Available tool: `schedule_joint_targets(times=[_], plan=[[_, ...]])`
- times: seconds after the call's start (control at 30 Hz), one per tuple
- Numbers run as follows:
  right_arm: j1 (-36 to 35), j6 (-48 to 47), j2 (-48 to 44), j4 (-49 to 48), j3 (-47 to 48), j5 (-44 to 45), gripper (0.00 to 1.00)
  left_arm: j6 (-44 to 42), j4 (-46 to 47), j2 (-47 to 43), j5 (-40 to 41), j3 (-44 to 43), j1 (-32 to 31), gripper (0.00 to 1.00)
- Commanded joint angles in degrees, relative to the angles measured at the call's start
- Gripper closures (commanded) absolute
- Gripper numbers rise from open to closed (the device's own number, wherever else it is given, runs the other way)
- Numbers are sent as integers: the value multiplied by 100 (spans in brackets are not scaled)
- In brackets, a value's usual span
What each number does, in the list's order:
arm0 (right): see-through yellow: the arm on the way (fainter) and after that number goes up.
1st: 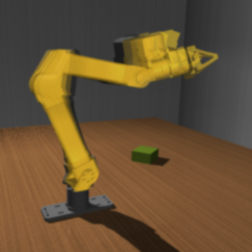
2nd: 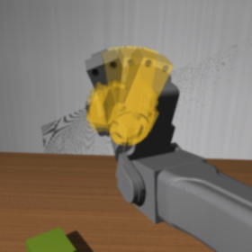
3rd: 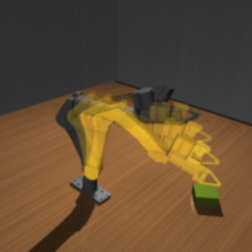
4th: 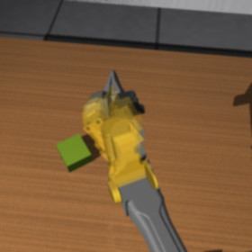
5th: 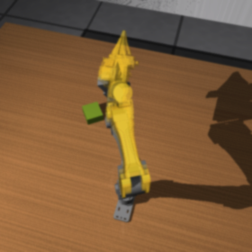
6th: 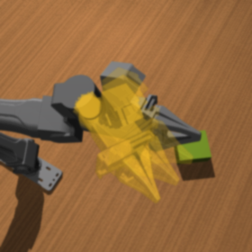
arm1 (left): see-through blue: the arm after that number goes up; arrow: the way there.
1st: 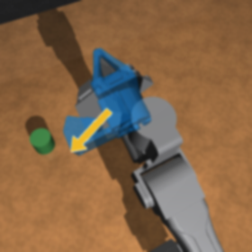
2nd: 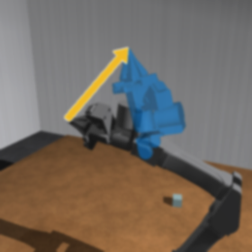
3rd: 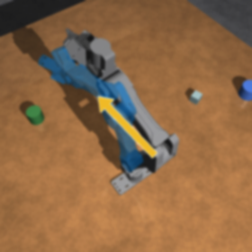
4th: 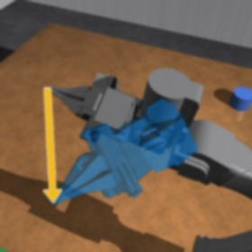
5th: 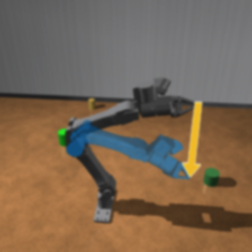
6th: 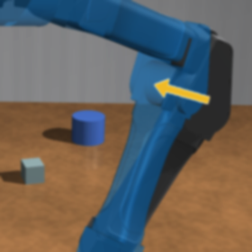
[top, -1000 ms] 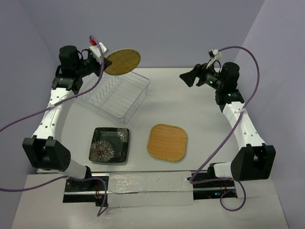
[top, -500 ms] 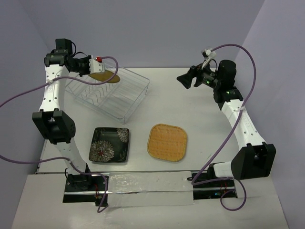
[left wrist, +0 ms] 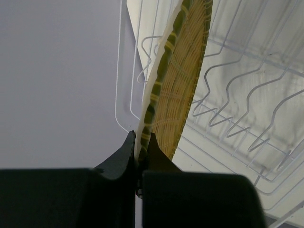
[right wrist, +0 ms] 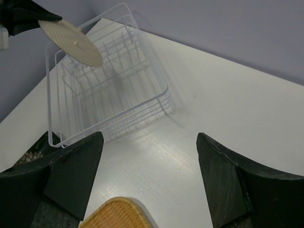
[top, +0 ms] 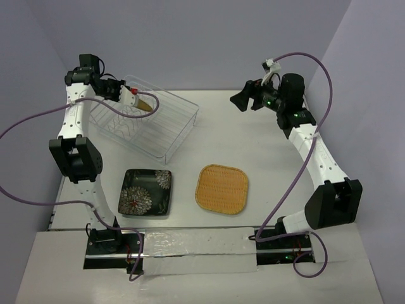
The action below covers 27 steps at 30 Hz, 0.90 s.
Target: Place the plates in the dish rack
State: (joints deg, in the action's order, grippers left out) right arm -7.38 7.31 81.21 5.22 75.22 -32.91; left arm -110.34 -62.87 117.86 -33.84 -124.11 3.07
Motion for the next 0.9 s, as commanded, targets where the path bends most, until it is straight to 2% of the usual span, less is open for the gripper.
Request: schedule_joint_targets(times=[0.0,0.4,0.8,0.87], plan=[[-112,181,77,107,340,357,14,-559,432,168,-30,-217,9,100],[-220,315,203,208,458,779,14,-1191,874,510,76,-294,-36,100],[-307,297,474,418,810,927,14,-1164,1358,712,150,300,-96,100],[-316,279,518,454,881,944,14,-1032,1481,748,148,282,-114,96]])
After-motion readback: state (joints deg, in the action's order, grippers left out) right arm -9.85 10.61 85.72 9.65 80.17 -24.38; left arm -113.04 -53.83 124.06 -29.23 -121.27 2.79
